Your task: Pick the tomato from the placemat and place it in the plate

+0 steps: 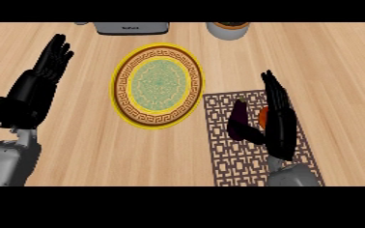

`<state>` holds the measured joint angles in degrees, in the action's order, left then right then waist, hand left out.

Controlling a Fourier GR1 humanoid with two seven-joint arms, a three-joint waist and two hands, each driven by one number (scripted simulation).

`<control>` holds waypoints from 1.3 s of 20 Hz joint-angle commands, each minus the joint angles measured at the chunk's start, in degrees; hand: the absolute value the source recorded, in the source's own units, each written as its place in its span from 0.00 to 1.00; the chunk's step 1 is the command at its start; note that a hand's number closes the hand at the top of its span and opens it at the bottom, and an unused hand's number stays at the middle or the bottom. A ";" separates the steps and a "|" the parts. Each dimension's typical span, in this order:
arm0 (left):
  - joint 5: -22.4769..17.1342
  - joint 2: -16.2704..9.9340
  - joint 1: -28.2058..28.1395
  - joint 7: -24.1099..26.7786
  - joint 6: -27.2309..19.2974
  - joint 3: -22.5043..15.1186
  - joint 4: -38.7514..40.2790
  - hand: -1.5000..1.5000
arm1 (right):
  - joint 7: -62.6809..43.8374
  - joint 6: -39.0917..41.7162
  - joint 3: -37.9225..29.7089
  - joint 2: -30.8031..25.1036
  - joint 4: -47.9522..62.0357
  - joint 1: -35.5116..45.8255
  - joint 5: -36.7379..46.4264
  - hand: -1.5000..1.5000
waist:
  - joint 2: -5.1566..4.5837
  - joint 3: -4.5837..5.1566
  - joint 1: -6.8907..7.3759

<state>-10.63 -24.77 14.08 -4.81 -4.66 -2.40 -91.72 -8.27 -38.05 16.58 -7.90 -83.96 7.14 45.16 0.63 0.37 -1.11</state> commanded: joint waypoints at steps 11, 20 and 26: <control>0.06 -0.06 0.16 -0.26 1.09 0.82 -0.05 0.50 | -46.19 46.60 4.07 -2.26 -14.87 3.93 11.03 0.00 | -0.29 -0.20 0.48; 1.65 2.45 -0.95 -1.06 3.07 2.30 -1.97 0.50 | -50.88 53.29 -0.67 -1.29 -12.90 7.61 13.74 0.00 | -0.58 -0.36 1.17; 2.65 3.56 -0.62 0.58 4.22 3.23 -0.29 0.50 | -49.75 50.76 -1.32 -0.04 -8.58 3.08 15.69 0.00 | -0.63 -0.37 1.07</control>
<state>-8.85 -22.19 14.15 -6.14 -1.42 0.11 -93.19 -56.22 13.28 14.97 -9.06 -94.29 12.37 58.94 0.05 0.02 -0.02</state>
